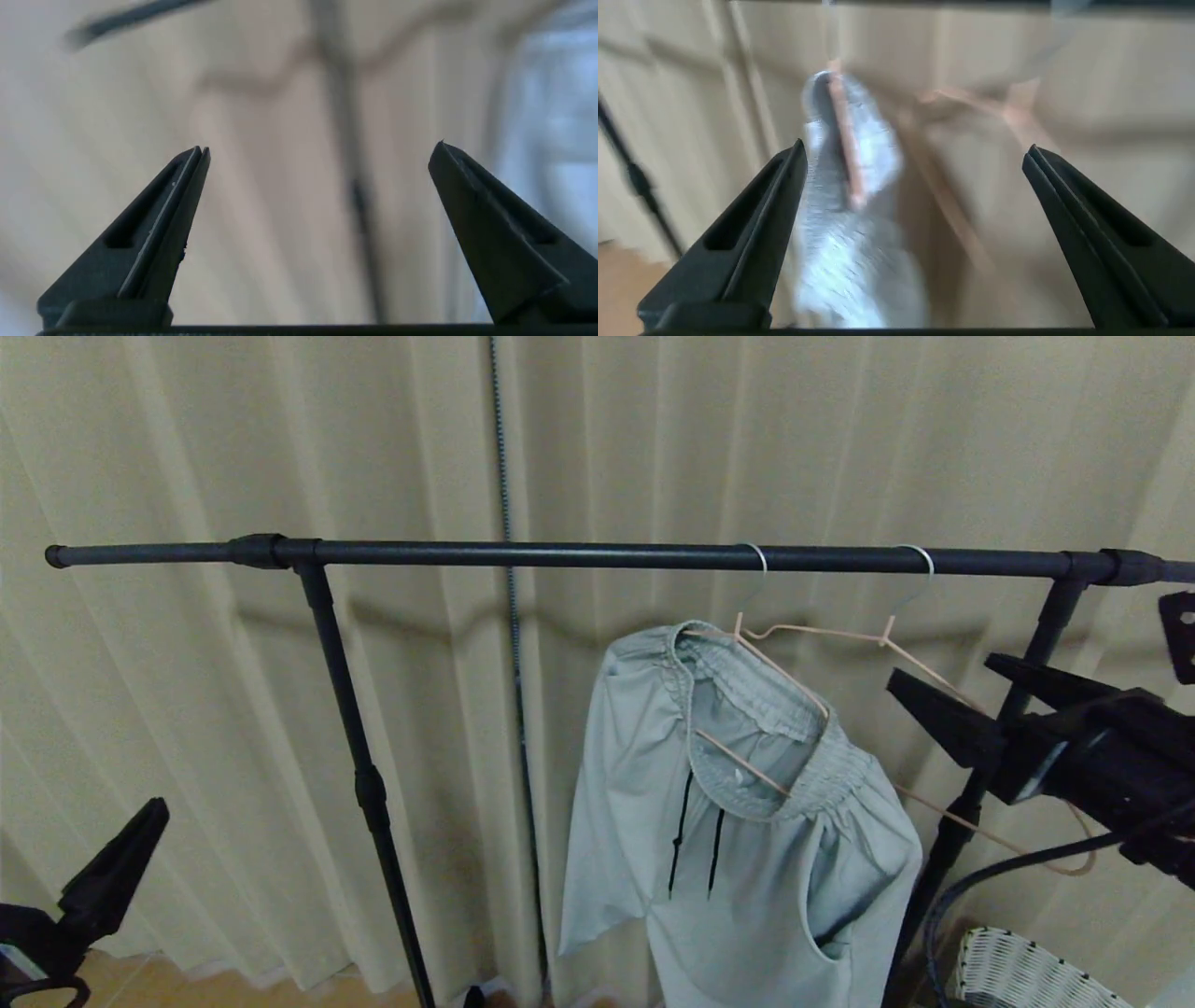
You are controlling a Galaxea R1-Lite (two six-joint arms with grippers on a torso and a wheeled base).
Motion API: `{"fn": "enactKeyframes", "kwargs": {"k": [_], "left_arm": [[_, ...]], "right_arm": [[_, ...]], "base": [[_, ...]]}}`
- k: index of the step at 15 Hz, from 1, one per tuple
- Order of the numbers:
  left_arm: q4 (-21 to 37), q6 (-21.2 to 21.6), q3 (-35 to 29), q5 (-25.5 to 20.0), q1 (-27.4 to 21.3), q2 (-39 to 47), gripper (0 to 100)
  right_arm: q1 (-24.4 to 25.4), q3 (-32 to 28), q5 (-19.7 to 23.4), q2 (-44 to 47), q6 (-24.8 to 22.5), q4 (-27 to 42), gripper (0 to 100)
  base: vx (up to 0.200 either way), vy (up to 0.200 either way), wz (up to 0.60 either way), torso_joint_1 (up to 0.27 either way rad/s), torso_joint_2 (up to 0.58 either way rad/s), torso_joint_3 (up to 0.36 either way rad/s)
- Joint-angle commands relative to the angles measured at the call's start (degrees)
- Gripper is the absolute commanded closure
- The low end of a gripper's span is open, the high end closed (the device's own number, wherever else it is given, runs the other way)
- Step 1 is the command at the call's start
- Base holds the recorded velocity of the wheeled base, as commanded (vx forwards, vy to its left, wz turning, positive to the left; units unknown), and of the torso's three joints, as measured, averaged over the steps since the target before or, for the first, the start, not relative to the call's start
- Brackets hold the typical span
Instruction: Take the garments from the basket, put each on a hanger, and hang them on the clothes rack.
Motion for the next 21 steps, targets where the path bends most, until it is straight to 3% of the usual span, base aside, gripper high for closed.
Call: {"fn": "enactKeyframes", "kwargs": {"k": [1, 3, 5, 6, 8, 9, 10, 13, 15, 16, 18, 20, 21], "left_arm": [[4.13, -3.84, 2.27, 0.15, 6.98, -7.16, 0], [13.45, -4.54, 2.79, -0.03, 7.24, -15.07, 0], [31.47, -5.25, 2.44, -1.7, 6.63, -26.41, 0], [34.54, -5.95, 2.44, -2.75, 6.36, -28.87, 0], [45.35, -6.65, 2.62, -6.8, 6.45, -39.51, 0], [49.4, -6.65, 3.14, -6.8, 6.45, -44.17, 0], [52.39, -7.44, 2.79, -6.88, 6.54, -47.86, 0], [52.65, -8.41, 2.7, -6.88, 6.54, -49.53, 0], [52.56, -9.46, 2.97, -6.88, 6.54, -49.53, 0], [51.77, -11.05, 3.32, -6.62, 6.54, -49.53, 0], [50.45, -11.84, 3.76, -6.71, 6.63, -49.53, 0], [50.54, -11.92, 3.76, -6.88, 6.54, -49.53, 0], [50.54, -11.57, 3.76, -7.94, 6.54, -49.53, 0]], "right_arm": [[-6.17, 3.49, 0.62, -11.76, -1.79, 7.84, 0], [-8.64, 3.49, 0.54, -20.64, -4.51, 22.17, 0], [-9.25, 3.75, 0.1, -32.68, -4.86, 39.31, 0], [-9.6, 3.93, -0.17, -35.05, -4.77, 43.26, 0], [-12.94, 4.54, -3.95, -45.07, -4.77, 58.91, 0], [-14.52, 4.8, -5.09, -49.64, -4.77, 62.42, 0], [-16.37, 5.95, -6.05, -54.65, -4.77, 65.67, 0], [-27.44, 7.7, -7.81, -66.43, -4.86, 78.42, 0], [-28.32, 8.5, -7.2, -69.16, -4.69, 79.47, 0], [-27.88, 12.1, -4.74, -68.98, -1.7, 71.83, 0], [-26.48, 19.04, 3.96, -69.07, -1.43, 57.41, 0], [-24.63, 23.61, 6.69, -69.51, -2.05, 50.29, 0], [-22.35, 23.61, 6.95, -72.14, -3.02, 50.03, 0]], "base": [[0.0, 0.0, 0.0, 0.0, 0.0, 0.0], [0.0, 0.0, 0.0, 0.0, 0.0, 0.0], [0.0, 0.0, 0.0, 0.0, 0.0, 0.0], [0.0, 0.0, 0.0, 0.0, 0.0, 0.0], [0.0, 0.0, 0.0, 0.0, 0.0, 0.0], [0.0, 0.0, 0.0, 0.0, 0.0, 0.0], [0.0, 0.0, 0.0, 0.0, 0.0, 0.0], [0.0, 0.0, 0.0, 0.0, 0.0, 0.0], [0.0, 0.0, 0.0, 0.0, 0.0, 0.0], [0.0, 0.0, 0.0, 0.0, 0.0, 0.0], [0.0, 0.0, 0.0, 0.0, 0.0, 0.0], [0.0, 0.0, 0.0, 0.0, 0.0, 0.0], [0.0, 0.0, 0.0, 0.0, 0.0, 0.0]]}}
